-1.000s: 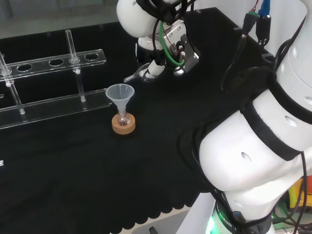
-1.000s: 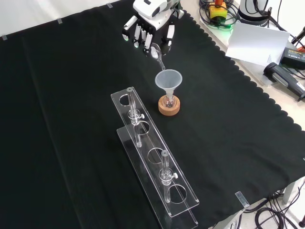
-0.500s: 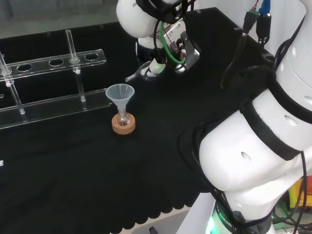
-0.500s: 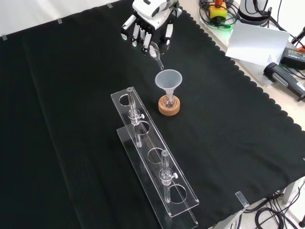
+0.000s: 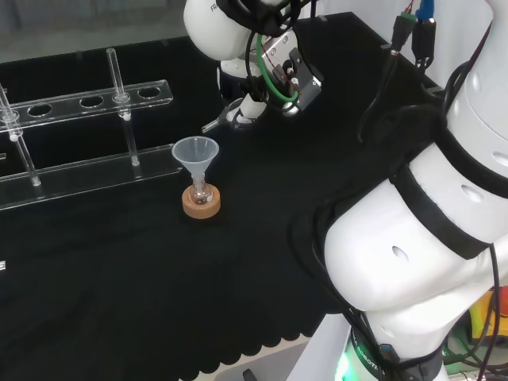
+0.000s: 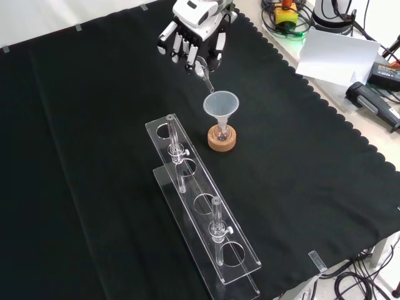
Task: Pour all the NaCl from the weighing funnel into the round-bottom flask.
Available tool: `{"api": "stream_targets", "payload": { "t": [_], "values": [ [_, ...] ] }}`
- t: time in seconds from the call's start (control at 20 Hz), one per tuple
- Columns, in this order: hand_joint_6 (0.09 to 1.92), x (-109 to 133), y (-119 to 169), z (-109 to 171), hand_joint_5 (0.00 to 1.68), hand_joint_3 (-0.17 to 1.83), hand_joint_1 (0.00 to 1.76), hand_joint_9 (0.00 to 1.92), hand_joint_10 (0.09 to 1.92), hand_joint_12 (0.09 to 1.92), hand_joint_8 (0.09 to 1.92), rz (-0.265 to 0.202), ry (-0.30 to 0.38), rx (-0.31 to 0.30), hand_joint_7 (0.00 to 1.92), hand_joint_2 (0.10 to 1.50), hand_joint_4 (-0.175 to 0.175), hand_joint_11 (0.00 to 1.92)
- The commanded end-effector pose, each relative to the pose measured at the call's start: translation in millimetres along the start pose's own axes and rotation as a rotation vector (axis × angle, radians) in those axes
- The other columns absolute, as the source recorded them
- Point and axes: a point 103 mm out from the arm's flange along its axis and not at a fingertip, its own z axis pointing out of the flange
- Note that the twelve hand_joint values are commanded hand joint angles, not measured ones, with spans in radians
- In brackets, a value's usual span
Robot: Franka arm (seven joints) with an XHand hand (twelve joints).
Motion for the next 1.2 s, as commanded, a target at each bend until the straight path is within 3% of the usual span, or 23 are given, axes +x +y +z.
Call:
{"api": "stream_targets", "payload": {
  "t": [0.05, 0.8, 1.2],
  "values": [
    [0.34, -4.5, 2.4, -0.7, 1.39, 0.37, 1.12, 1.18, 0.13, 1.56, 0.09, -0.014, -0.028, 0.007, 1.63, 0.77, 0.175, 0.00],
    [0.33, 5.4, 12.8, -9.2, 1.40, 0.39, 1.12, 1.18, 0.12, 1.56, 0.09, -0.076, -0.134, 0.047, 1.64, 0.75, 0.175, 0.00],
    [0.33, -2.2, 14.1, -13.7, 1.40, 0.41, 1.12, 1.18, 0.12, 1.56, 0.09, -0.107, -0.172, 0.046, 1.64, 0.75, 0.175, 0.00]
  ]
}}
